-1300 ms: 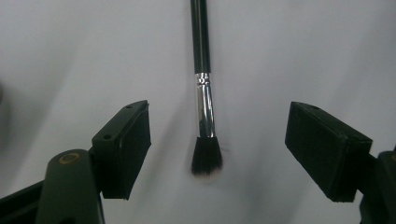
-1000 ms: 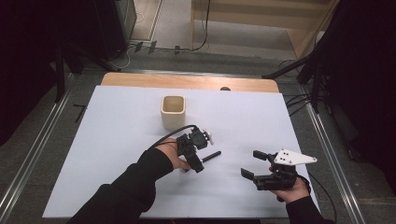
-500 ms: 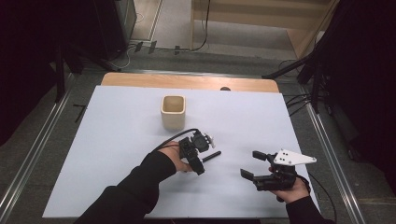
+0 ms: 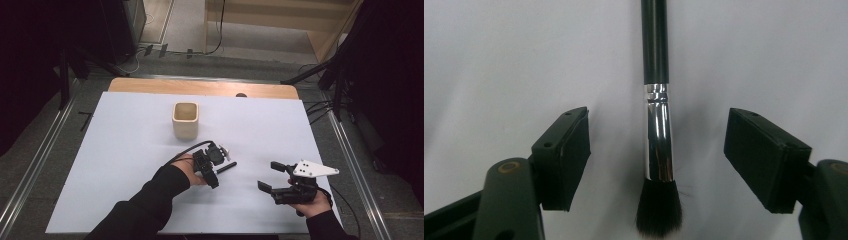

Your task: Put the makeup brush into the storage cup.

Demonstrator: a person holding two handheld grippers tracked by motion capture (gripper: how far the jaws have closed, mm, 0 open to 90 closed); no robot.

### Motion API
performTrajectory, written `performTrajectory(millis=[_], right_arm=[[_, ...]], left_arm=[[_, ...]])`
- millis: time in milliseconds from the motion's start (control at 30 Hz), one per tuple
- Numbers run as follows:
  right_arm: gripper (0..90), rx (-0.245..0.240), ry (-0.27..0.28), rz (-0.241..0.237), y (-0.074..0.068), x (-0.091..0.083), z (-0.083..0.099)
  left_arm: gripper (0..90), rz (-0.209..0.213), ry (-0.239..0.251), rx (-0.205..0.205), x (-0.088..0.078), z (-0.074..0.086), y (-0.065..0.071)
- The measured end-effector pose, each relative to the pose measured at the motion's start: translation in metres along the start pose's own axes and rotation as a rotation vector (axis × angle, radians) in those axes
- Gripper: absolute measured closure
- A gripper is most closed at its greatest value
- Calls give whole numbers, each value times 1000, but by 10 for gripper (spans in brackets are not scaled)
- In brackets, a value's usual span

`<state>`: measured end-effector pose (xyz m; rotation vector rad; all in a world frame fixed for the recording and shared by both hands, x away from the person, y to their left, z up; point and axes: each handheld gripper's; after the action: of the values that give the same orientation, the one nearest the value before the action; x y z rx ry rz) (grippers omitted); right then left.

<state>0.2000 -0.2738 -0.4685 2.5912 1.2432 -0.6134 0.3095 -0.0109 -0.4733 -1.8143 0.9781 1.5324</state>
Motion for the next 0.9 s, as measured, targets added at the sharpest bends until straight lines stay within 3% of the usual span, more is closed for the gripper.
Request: performTrajectory(millis=[133, 367, 567, 600, 667, 700, 900], right_arm=[[149, 1, 0, 1, 0, 0, 0], [150, -1, -1, 0, 0, 0, 0], [151, -3, -3, 2, 0, 0, 0], [151, -3, -3, 2, 0, 0, 0], [151, -4, -3, 2, 0, 0, 0], [151, -3, -3, 3, 0, 0, 0], [152, -4, -5, 3, 0, 0, 0]], left_arm=[[305, -23, -17, 6, 5, 0, 0], [340, -26, -15, 9, 5, -1, 1], [487, -18, -13, 10, 3, -1, 3], [563, -15, -8, -9, 3, -1, 3], [577, -16, -6, -21, 3, -2, 3], [633, -22, -20, -58, 3, -3, 3], [769, -26, -43, -61, 2, -5, 3]])
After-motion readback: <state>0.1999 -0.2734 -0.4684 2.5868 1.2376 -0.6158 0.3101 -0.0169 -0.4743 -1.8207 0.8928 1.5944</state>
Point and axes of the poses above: each handheld gripper's, and its own axes: x roughly forward along the jaws, z roughly out of its underside, y roughly to its right, and after that the axes turned 14 degrees about -x, right-handed
